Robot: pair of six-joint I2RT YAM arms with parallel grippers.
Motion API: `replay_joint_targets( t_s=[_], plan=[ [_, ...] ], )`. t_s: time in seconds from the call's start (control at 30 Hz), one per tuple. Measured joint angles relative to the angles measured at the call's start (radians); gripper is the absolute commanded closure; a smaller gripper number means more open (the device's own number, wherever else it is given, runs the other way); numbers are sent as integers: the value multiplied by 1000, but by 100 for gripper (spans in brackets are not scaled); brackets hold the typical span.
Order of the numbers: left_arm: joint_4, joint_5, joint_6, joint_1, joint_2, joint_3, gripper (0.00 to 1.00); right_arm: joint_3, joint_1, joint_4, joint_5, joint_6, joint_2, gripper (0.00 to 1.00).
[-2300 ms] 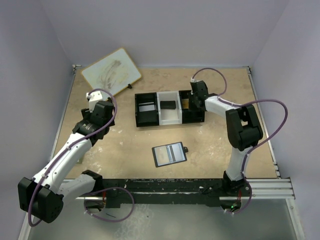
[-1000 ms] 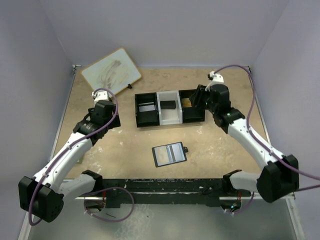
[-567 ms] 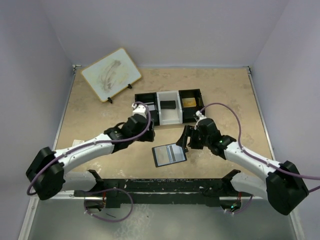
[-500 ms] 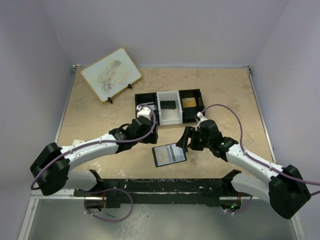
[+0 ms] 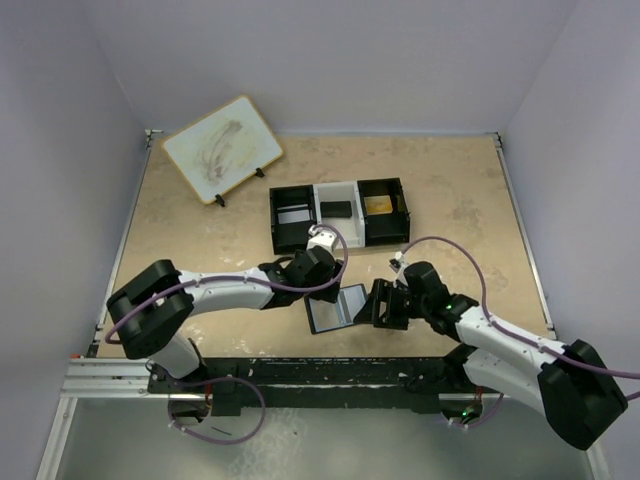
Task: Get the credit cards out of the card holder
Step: Adjust the card holder at the center of the board.
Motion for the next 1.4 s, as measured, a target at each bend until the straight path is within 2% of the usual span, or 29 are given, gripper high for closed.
replay_joint_targets(
  t_s=[0.3,0.63,0.73,0.8,0.97,1.1,1.23,1.3,1.4],
  plan=[
    [37,11,-18,-9,47,-29,34,-8,0,154,-32,81,106,23],
    [198,21,-171,-48,-139,-268,39,192,1,201,71,77,375,23],
    [297,-20,-254,-102,-179,-353,39,259,0,228,85,32,460,25],
    [370,-69,-324,-179,-177,-389,39,290,-3,258,87,3,505,26],
    [473,-146,-464,-347,-95,-369,39,327,5,291,68,-58,560,28],
    [428,-204,-512,-395,-34,-291,39,333,18,296,45,-96,570,29],
    [353,-247,-520,-417,-22,-249,39,360,27,250,56,-132,572,23],
    [294,-300,-525,-434,-31,-237,39,379,32,178,125,-131,546,22],
    [160,-393,-553,-465,-90,-238,39,378,33,61,245,-111,446,28]
  ],
)
